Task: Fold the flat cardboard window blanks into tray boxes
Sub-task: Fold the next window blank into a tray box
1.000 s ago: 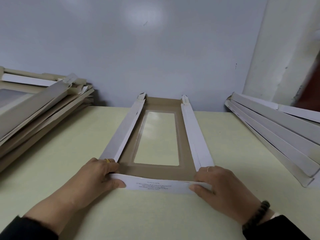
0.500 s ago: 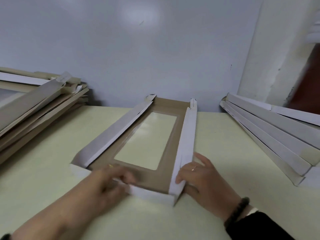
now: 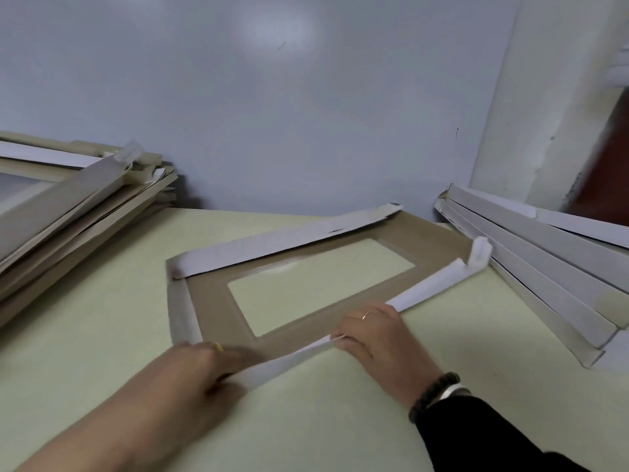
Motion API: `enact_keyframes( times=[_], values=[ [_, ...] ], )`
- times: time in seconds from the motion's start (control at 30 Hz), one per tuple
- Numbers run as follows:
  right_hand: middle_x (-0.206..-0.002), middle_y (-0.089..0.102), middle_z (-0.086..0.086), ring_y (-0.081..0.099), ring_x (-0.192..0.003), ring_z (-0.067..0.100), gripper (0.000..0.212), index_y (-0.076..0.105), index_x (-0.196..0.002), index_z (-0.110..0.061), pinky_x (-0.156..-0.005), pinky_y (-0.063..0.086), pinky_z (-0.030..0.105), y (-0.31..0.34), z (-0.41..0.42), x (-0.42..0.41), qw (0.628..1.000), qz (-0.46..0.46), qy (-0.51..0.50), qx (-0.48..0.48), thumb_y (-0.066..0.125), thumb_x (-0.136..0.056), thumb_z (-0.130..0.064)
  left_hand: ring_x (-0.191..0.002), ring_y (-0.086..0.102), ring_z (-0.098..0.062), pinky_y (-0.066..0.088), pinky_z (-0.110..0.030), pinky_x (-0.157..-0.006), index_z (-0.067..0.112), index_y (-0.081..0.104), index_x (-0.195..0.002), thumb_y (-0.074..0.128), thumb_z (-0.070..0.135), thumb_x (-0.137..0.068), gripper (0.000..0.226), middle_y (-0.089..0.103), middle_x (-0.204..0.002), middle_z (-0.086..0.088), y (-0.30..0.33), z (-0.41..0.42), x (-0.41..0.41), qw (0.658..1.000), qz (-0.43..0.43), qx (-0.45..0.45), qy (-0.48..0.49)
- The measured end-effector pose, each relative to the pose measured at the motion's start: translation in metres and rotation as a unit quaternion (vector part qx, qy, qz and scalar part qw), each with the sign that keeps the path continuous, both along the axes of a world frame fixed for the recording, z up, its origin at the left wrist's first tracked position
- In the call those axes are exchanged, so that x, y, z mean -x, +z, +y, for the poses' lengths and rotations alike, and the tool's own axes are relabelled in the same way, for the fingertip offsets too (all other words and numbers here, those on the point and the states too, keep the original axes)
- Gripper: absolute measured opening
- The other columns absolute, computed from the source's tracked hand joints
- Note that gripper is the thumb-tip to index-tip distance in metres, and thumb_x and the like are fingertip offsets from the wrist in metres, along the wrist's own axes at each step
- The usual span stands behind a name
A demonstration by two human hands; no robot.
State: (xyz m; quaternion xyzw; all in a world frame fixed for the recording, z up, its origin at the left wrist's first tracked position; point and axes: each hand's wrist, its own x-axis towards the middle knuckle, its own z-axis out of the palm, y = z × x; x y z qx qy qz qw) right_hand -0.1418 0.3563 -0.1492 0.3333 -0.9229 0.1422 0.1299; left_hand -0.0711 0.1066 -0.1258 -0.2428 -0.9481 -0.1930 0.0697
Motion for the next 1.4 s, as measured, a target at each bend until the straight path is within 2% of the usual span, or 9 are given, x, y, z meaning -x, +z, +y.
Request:
enact_keyframes(
  times=[0.1, 0.2, 0.43, 0.6, 0.77, 0.87, 0.97, 1.23, 1.4],
  values=[
    [-0.088, 0.057, -0.002, 0.052, -0.094, 0.019, 0.017, 0.059, -0.086, -0.016, -0.083, 0.027, 0.024, -0.001, 0.017, 0.009, 0.998, 0.003, -0.061, -0.006, 0.046, -0.095, -0.023, -0.098, 0.057, 0.011, 0.042, -0.011, -0.084, 0.065, 0.055, -0.102, 0.058, 0.007, -0.085, 0.06, 0.062, -0.1, 0.037, 0.0, -0.037, 0.007, 0.998, -0.033, 0.001, 0.052],
    [-0.071, 0.045, -0.004, 0.052, -0.077, 0.022, 0.025, 0.044, -0.069, -0.018, -0.073, 0.025, 0.028, -0.001, 0.042, 0.013, 0.993, -0.007, -0.112, 0.035, 0.059, -0.088, -0.01, -0.073, 0.054, -0.009, 0.036, -0.017, -0.069, 0.069, 0.044, -0.072, 0.068, 0.007, -0.08, 0.067, 0.062, -0.066, 0.025, -0.007, -0.065, 0.016, 0.988, -0.01, -0.012, 0.156],
    [-0.065, 0.057, 0.006, 0.052, -0.071, 0.028, 0.021, 0.057, -0.064, -0.009, -0.07, 0.029, 0.038, -0.001, 0.108, 0.013, 0.961, -0.013, -0.273, 0.046, 0.066, -0.082, -0.015, -0.066, 0.057, -0.019, 0.043, -0.047, -0.073, 0.024, 0.069, -0.078, 0.08, -0.003, -0.064, 0.032, 0.064, -0.076, 0.002, -0.024, -0.072, 0.025, 0.958, 0.101, 0.042, 0.263],
    [-0.073, 0.05, -0.005, 0.049, -0.081, 0.02, 0.022, 0.049, -0.069, -0.027, -0.066, 0.026, 0.033, 0.007, 0.071, -0.004, 0.97, -0.019, -0.242, 0.009, 0.052, -0.089, -0.036, -0.086, 0.062, -0.028, 0.048, -0.036, -0.074, 0.019, 0.064, -0.11, 0.069, 0.002, -0.073, 0.041, 0.061, -0.109, -0.001, -0.02, -0.032, 0.023, 0.973, 0.132, 0.0, 0.191],
    [-0.098, 0.064, 0.0, 0.061, -0.091, 0.016, 0.022, 0.058, -0.109, -0.023, -0.072, 0.043, 0.026, 0.007, -0.001, -0.031, 0.991, 0.027, -0.1, -0.087, 0.043, -0.094, -0.029, -0.106, 0.054, -0.012, 0.033, -0.011, -0.087, 0.035, 0.015, -0.145, 0.052, 0.016, -0.087, 0.071, 0.025, -0.143, 0.007, -0.031, 0.037, 0.016, 0.997, 0.045, -0.021, 0.06],
    [-0.059, 0.062, -0.005, 0.059, -0.053, 0.006, 0.026, 0.066, -0.084, -0.029, -0.045, 0.035, 0.021, 0.018, -0.019, -0.051, 0.997, 0.054, -0.057, -0.028, 0.057, -0.074, -0.051, -0.094, 0.057, -0.016, 0.045, -0.02, -0.084, 0.021, 0.052, -0.126, 0.039, 0.027, -0.084, 0.044, 0.053, -0.121, 0.003, -0.029, 0.067, 0.013, 0.995, 0.094, 0.038, 0.013],
    [-0.095, 0.065, -0.005, 0.058, -0.09, 0.009, 0.051, 0.05, -0.124, -0.038, -0.072, 0.039, 0.022, 0.018, -0.003, -0.051, 0.999, -0.037, 0.0, -0.012, 0.048, -0.08, -0.066, -0.075, 0.055, -0.018, 0.038, -0.021, -0.07, 0.02, 0.06, -0.086, 0.038, 0.02, -0.08, 0.022, 0.057, -0.086, 0.004, -0.028, 0.063, 0.02, 0.99, 0.13, 0.053, 0.003],
    [-0.122, 0.032, -0.043, 0.026, -0.118, -0.025, 0.082, 0.042, -0.125, -0.049, -0.099, 0.019, 0.001, 0.011, 0.065, -0.034, 0.988, -0.151, 0.034, 0.01, 0.064, -0.051, -0.075, -0.075, 0.05, -0.02, 0.035, -0.024, -0.066, 0.012, 0.055, -0.071, 0.038, 0.005, -0.069, 0.018, 0.054, -0.078, -0.002, -0.028, 0.014, 0.049, 0.997, 0.046, 0.009, 0.065],
    [-0.124, 0.037, -0.038, 0.038, -0.116, -0.019, 0.059, 0.041, -0.127, -0.047, -0.095, 0.032, 0.005, 0.004, 0.076, -0.036, 0.994, -0.107, -0.02, 0.013, 0.066, -0.075, -0.033, -0.086, 0.056, -0.019, 0.04, -0.027, -0.083, 0.011, 0.064, -0.079, 0.055, 0.007, -0.081, 0.01, 0.062, -0.088, 0.0, -0.031, -0.005, 0.057, 0.959, -0.131, -0.206, 0.146]
  ],
)
